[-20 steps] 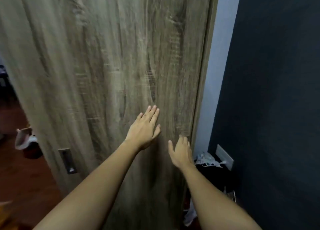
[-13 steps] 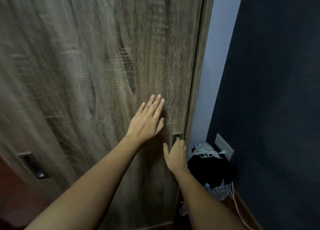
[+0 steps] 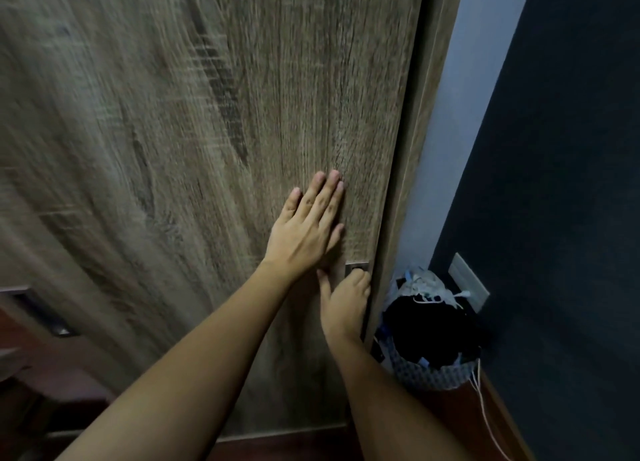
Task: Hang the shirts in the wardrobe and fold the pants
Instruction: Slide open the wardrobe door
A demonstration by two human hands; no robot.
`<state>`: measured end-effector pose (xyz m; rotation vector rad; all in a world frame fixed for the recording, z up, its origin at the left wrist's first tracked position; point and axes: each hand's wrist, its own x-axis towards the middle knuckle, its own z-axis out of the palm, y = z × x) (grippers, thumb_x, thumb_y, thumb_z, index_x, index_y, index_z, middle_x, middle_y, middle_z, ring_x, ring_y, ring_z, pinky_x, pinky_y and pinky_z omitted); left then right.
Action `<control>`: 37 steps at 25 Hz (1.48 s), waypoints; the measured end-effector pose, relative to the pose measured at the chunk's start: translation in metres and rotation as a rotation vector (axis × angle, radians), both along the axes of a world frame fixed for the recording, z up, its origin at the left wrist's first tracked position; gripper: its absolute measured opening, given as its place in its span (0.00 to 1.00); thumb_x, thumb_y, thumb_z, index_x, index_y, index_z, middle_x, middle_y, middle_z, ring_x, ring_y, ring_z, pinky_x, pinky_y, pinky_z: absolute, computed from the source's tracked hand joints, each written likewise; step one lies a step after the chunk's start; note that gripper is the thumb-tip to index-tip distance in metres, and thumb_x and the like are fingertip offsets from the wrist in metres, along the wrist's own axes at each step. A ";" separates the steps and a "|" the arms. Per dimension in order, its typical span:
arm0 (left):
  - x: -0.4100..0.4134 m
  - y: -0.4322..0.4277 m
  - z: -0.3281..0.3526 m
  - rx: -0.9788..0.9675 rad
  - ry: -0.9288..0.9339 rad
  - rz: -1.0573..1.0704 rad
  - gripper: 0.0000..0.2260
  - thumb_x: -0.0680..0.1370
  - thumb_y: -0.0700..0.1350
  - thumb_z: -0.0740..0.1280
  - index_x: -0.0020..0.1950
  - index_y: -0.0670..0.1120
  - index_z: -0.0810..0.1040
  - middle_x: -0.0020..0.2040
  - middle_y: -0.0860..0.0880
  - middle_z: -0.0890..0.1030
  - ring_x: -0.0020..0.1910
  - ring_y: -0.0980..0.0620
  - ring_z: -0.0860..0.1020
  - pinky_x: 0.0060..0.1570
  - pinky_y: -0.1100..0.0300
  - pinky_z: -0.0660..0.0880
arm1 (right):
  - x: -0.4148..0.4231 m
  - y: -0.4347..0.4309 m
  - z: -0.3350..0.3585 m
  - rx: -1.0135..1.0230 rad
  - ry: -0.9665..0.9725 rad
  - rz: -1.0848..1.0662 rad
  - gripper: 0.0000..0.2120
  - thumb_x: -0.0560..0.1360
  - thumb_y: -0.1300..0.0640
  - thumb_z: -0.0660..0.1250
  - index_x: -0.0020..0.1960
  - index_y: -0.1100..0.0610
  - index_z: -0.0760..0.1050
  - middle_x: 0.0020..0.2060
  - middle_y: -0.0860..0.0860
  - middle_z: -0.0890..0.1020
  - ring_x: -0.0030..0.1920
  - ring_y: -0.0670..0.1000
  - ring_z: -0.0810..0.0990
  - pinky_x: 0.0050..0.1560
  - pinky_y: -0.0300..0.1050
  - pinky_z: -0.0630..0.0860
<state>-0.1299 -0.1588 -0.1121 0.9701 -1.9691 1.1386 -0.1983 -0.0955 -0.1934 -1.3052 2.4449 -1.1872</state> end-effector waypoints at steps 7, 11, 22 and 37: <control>0.048 -0.009 -0.001 -0.076 0.006 0.024 0.31 0.79 0.56 0.54 0.77 0.42 0.49 0.74 0.47 0.58 0.77 0.50 0.42 0.71 0.52 0.47 | 0.040 -0.005 -0.005 -0.070 -0.020 0.047 0.28 0.69 0.41 0.68 0.53 0.65 0.70 0.53 0.62 0.77 0.55 0.62 0.77 0.52 0.53 0.75; 0.102 -0.009 0.000 -0.095 0.001 0.040 0.31 0.79 0.56 0.55 0.77 0.43 0.51 0.75 0.49 0.60 0.77 0.49 0.51 0.72 0.53 0.46 | 0.090 -0.007 -0.006 -0.073 -0.013 0.072 0.27 0.70 0.40 0.67 0.52 0.64 0.69 0.53 0.62 0.76 0.55 0.62 0.76 0.53 0.54 0.74; 0.292 -0.018 -0.005 -0.078 0.015 0.150 0.31 0.81 0.56 0.52 0.77 0.43 0.43 0.78 0.45 0.46 0.76 0.51 0.39 0.71 0.51 0.48 | 0.277 -0.017 -0.001 -0.086 -0.166 0.138 0.29 0.70 0.39 0.65 0.56 0.63 0.67 0.57 0.62 0.74 0.58 0.62 0.73 0.56 0.55 0.72; 0.479 -0.025 -0.002 -0.083 -0.034 0.218 0.31 0.81 0.56 0.54 0.76 0.42 0.46 0.77 0.46 0.50 0.76 0.49 0.45 0.71 0.50 0.50 | 0.460 -0.032 0.002 -0.075 -0.244 0.178 0.29 0.70 0.42 0.67 0.56 0.65 0.67 0.58 0.64 0.72 0.59 0.66 0.72 0.56 0.56 0.71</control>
